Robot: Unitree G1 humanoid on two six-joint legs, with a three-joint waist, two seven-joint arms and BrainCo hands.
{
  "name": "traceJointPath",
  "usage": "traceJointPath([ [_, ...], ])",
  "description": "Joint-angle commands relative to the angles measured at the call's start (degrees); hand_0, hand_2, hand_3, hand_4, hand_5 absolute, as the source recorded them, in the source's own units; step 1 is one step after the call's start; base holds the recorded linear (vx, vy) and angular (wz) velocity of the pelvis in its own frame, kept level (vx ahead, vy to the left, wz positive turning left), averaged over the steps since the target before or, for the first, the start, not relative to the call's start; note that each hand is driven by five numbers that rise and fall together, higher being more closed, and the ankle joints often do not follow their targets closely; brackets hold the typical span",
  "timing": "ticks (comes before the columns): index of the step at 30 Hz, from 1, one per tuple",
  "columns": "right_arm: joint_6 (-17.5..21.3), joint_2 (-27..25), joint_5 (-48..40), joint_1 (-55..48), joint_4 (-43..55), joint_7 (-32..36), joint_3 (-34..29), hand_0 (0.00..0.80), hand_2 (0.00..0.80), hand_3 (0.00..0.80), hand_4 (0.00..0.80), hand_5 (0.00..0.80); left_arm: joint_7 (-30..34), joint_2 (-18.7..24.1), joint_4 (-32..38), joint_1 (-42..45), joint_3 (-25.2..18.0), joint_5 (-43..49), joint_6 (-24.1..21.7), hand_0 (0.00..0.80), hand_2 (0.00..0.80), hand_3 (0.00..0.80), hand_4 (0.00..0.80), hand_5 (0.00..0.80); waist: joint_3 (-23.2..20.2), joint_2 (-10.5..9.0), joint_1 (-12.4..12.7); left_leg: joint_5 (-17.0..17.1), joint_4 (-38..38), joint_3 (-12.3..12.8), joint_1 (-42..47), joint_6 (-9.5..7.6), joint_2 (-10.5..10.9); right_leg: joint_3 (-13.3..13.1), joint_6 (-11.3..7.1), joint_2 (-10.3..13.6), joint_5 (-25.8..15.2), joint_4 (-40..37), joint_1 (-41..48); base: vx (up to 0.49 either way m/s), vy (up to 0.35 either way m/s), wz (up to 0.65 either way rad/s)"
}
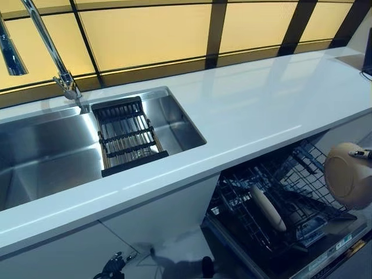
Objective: Take plates into dishwasher
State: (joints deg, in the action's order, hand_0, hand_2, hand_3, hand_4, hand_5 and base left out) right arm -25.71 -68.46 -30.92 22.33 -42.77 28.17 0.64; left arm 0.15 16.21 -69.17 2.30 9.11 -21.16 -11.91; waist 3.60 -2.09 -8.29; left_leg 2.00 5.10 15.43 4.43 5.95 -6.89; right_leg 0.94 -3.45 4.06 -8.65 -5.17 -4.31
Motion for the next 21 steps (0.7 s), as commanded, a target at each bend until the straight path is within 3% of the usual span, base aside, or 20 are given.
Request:
traceJointPath([
  [1, 6.87, 2.27, 4.58, 2.84, 2.52, 1.36, -1.2, 0.8, 0.8, 0.8, 0.8, 0.8, 0.22, 2.59, -2.14, -3.25, -2.69, -0.66, -1.89, 0.0, 0.0, 0.0, 0.0, 0.0, 0.68, -4.48, 0.24, -2.21, -0.1, -1.34, 1.71, -1.06, -0.32, 0.59, -4.5, 2.7, 1.86, 0.17, 3.41, 0.0, 0.0, 0.0],
  [7, 9.05, 3.85, 12.63, 2.38, 6.58, 0.73, 2.86, 0.8, 0.8, 0.8, 0.8, 0.8, -0.09, 2.34, -1.17, -3.56, -2.84, -0.56, -1.4, 0.0, 0.0, 0.0, 0.0, 0.0, 1.04, -4.3, 0.37, -2.07, -0.1, -1.61, 1.6, -1.15, -0.15, 0.52, -4.52, 2.67, 1.75, 0.17, 3.36, 0.0, 0.0, 0.0],
  [21, 9.85, 13.49, 18.04, 1.43, 13.02, -5.04, 7.17, 0.8, 0.8, 0.8, 0.8, 0.8, -0.12, 1.4, -0.4, -4.08, -2.42, -0.64, -1.32, 0.0, 0.0, 0.0, 0.0, 0.0, 2.15, -2.92, 0.91, -1.95, -0.1, -2.1, 1.22, -1.38, 0.02, 0.73, -4.42, 3.14, 1.75, 0.17, 3.07, 0.0, 0.0, 0.0],
])
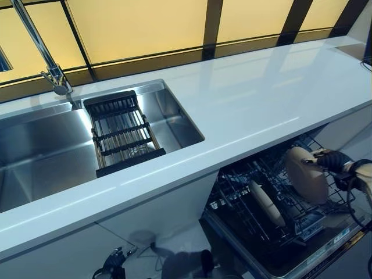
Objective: Take plates into dishwasher
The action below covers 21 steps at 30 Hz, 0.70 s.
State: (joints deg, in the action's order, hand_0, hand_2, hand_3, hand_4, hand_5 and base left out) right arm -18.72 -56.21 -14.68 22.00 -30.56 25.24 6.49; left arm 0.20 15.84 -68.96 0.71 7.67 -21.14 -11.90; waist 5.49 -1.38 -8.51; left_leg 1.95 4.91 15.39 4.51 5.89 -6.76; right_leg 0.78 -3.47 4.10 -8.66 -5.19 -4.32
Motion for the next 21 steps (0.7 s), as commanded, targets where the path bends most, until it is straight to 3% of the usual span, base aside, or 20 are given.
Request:
traceJointPath([
  [1, 2.7, 1.81, 2.39, 1.66, 1.05, -2.23, 1.61, 0.8, 0.8, 0.8, 0.8, 0.8, -0.3, 1.69, -0.46, -2.47, -0.92, -0.71, -1.28, 0.0, 0.0, 0.0, 0.0, 0.0, 0.29, -3.56, 1.18, -1.91, 0.09, -2.1, 1.15, -1.33, -0.11, 0.95, -4.4, 3.13, 1.79, 0.19, 3.12, 0.0, 0.0, 0.0],
  [9, 1.58, 6.27, 5.04, 1.39, -0.19, -4.06, 3.41, 0.8, 0.8, 0.8, 0.8, 0.8, -0.39, 1.44, -0.35, -3.37, -0.85, -1.07, -1.04, 0.0, 0.0, 0.0, 0.0, 0.0, 0.69, -3.15, 1.57, -1.96, 0.09, -2.44, 0.92, -1.43, -0.01, 1.07, -4.33, 3.32, 1.86, 0.19, 2.98, 0.0, 0.0, 0.0],
  [21, 4.43, 10.16, 10.44, 0.21, -6.76, -4.69, 5.69, 0.8, 0.8, 0.8, 0.8, 0.8, -0.08, 1.78, -0.17, -3.97, -0.56, -0.91, -1.01, 0.0, 0.0, 0.0, 0.0, 0.0, 1.36, -2.39, 2.58, -1.89, 0.09, -3.57, 0.59, -1.58, 0.15, 1.3, -4.37, 3.63, 1.87, 0.19, 2.94, 0.0, 0.0, 0.0],
])
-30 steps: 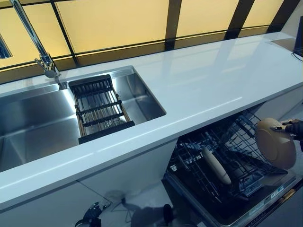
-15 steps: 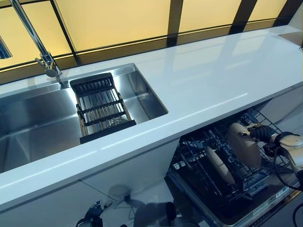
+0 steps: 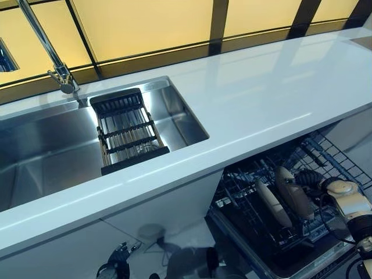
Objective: Take plates into dishwasher
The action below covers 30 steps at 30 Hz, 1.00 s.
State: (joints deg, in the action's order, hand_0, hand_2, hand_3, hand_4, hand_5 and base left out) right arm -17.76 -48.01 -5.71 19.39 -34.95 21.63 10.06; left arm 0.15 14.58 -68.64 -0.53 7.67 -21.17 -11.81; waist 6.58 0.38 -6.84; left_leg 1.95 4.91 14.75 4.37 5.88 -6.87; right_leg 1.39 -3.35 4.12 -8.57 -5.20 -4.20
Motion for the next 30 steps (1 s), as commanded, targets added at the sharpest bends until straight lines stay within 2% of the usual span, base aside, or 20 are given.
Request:
traceJointPath([
  [1, 3.87, 2.29, 1.79, 2.58, -2.81, -1.08, 2.22, 0.8, 0.8, 0.8, 0.8, 0.8, 0.05, 2.98, -0.42, -2.64, -0.48, -0.89, -1.28, 0.0, 0.0, 0.0, 0.0, 0.0, 0.33, -4.06, 0.98, -1.88, 0.09, -3.07, 0.66, -1.59, 0.29, 0.69, -4.48, 3.63, 1.8, 0.2, 2.78, 0.0, 0.0, 0.0],
  [7, 8.03, 3.86, 6.24, 1.52, -8.41, -1.8, 3.41, 0.8, 0.8, 0.8, 0.8, 0.8, 0.09, 2.62, -0.14, -2.91, -0.06, -0.55, -1.52, 0.0, 0.0, 0.0, 0.0, 0.0, 0.37, -3.65, 1.64, -1.91, 0.09, -3.49, 0.59, -1.74, 0.36, 0.94, -4.53, 3.77, 1.89, 0.2, 2.83, 0.001, -0.006, 0.04],
  [15, 10.37, 3.95, 9.29, 2.75, -15.76, -3.85, 4.09, 0.8, 0.8, 0.8, 0.8, 0.8, 0.16, 3.19, 0.18, -3.58, 1.08, -1.31, -1.59, 0.0, 0.0, 0.0, 0.0, 0.0, 1.1, -2.79, 2.77, -1.79, 0.09, -4.64, 0.11, -1.8, 0.57, 1.45, -4.54, 4.02, 1.92, 0.2, 2.72, -0.015, -0.009, 0.03],
  [30, 9.1, 2.7, 11.56, 3.71, -18.48, -5.58, 4.36, 0.8, 0.8, 0.8, 0.8, 0.8, 0.93, 3.51, 0.21, -4.13, 1.41, -1.63, -1.76, 0.0, 0.0, 0.0, 0.0, 0.0, 2.31, -2.61, 3.31, -1.69, 0.09, -5.47, -0.65, -1.91, 0.85, 1.5, -4.47, 4.12, 1.72, 0.2, 2.19, -0.006, -0.002, 0.03],
])
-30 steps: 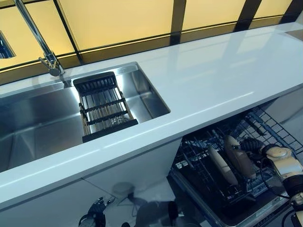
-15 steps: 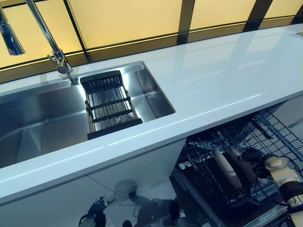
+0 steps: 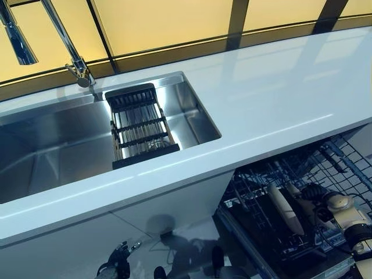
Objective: Take plates into dishwasher
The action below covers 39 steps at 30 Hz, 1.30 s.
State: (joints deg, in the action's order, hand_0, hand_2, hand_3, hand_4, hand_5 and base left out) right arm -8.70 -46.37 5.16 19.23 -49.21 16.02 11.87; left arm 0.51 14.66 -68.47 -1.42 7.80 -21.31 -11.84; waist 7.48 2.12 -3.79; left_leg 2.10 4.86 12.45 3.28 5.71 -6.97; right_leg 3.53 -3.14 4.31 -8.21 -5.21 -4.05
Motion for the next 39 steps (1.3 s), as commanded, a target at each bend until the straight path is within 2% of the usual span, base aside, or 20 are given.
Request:
traceJointPath([
  [1, -0.03, 0.8, 0.55, 3.94, -4.32, -0.19, 2.49, 0.8, 0.8, 0.8, 0.8, 0.8, 0.52, 3.46, 0.03, -3.28, 1.27, -1.43, -1.75, 0.0, 0.0, 0.0, 0.0, 0.0, 1.47, -4.41, 0.25, -1.84, 0.14, -3.19, 0.44, -1.76, 0.95, -0.66, -4.68, 3.91, 1.34, 0.21, 2.03, 0.0, 0.0, 0.0],
  [8, -1.23, -1.33, 0.48, 3.57, -3.06, 0.08, 1.41, 0.8, 0.8, 0.8, 0.8, 0.8, 0.45, 3.88, 0.19, -3.33, 0.96, -1.53, -1.61, 0.0, 0.0, 0.0, 0.0, 0.0, 1.63, -4.96, -0.12, -1.79, 0.14, -3.04, 0.52, -1.78, 0.79, -1.03, -4.64, 3.71, 1.25, 0.21, 2.03, 0.0, 0.0, 0.0],
  [9, -1.26, -1.57, 0.38, 3.58, -3.12, -0.03, 1.33, 0.653, 0.653, 0.653, 0.653, 0.653, 0.45, 3.86, 0.06, -3.45, 0.91, -1.45, -1.55, 0.0, 0.0, 0.0, 0.0, 0.0, 1.59, -5.05, -0.18, -1.8, 0.14, -2.99, 0.58, -1.79, 0.77, -1.07, -4.63, 3.68, 1.25, 0.21, 2.08, 0.0, 0.0, 0.0],
  [10, -1.24, -1.8, 0.51, 3.58, -3.23, -0.37, 1.21, 0.307, 0.307, 0.307, 0.307, 0.307, 0.44, 3.82, -0.1, -3.51, 0.81, -1.33, -1.55, 0.0, 0.0, 0.0, 0.0, 0.0, 1.51, -5.17, -0.24, -1.81, 0.14, -2.93, 0.64, -1.79, 0.74, -1.13, -4.62, 3.64, 1.25, 0.21, 2.13, 0.0, 0.0, 0.0],
  [11, -1.24, -1.98, 0.64, 3.58, -3.27, -0.54, 1.07, 0.053, 0.053, 0.053, 0.053, 0.053, 0.36, 3.75, -0.17, -3.46, 0.77, -1.27, -1.62, 0.0, 0.0, 0.0, 0.0, 0.0, 1.41, -5.29, -0.27, -1.82, 0.14, -2.86, 0.69, -1.79, 0.69, -1.21, -4.62, 3.6, 1.26, 0.21, 2.15, 0.0, 0.0, 0.0],
  [12, -1.41, -2.26, 0.44, 3.65, -3.26, -0.54, 0.94, 0.0, 0.0, 0.0, 0.0, 0.0, 0.34, 3.69, -0.14, -3.36, 0.78, -1.19, -1.65, 0.0, 0.0, 0.0, 0.0, 0.0, 1.34, -5.37, -0.27, -1.82, 0.14, -2.8, 0.7, -1.78, 0.64, -1.26, -4.63, 3.57, 1.27, 0.21, 2.16, 0.0, 0.0, 0.0],
  [25, -2.65, -6.7, -0.37, 4.96, -1.16, 2.63, -0.59, 0.0, 0.0, 0.0, 0.0, 0.0, 0.12, 4.12, 0.15, -3.23, 0.58, -1.25, -1.19, 0.0, 0.0, 0.0, 0.0, 0.0, 1.49, -6.29, -0.72, -1.72, 0.14, -2.29, 0.91, -1.68, 0.33, -1.67, -4.62, 3.38, 1.1, 0.21, 2.22, 0.0, 0.0, 0.0],
  [33, -6.12, -13.73, -1.6, 6.14, 1.09, 8.55, -2.64, 0.0, 0.0, 0.0, 0.0, 0.0, 0.19, 4.07, 0.1, -3.08, 0.26, -0.87, -0.91, 0.0, 0.0, 0.0, 0.0, 0.0, 1.21, -7.95, -1.35, -1.61, 0.14, -1.77, 1.17, -1.49, 0.07, -2.03, -4.58, 3.03, 0.98, 0.21, 2.45, 0.002, 0.004, 0.0],
  [39, -8.75, -18.29, -4.32, 6.62, 2.31, 10.53, -4.28, 0.0, 0.0, 0.0, 0.0, 0.0, -0.32, 4.1, -0.18, -3.26, -0.06, -1.04, -0.69, 0.0, 0.0, 0.0, 0.0, 0.0, 0.65, -9.15, -1.99, -1.69, 0.14, -1.09, 1.3, -1.48, -0.21, -2.56, -4.73, 2.72, 0.77, 0.21, 2.37, 0.005, 0.021, -0.01],
])
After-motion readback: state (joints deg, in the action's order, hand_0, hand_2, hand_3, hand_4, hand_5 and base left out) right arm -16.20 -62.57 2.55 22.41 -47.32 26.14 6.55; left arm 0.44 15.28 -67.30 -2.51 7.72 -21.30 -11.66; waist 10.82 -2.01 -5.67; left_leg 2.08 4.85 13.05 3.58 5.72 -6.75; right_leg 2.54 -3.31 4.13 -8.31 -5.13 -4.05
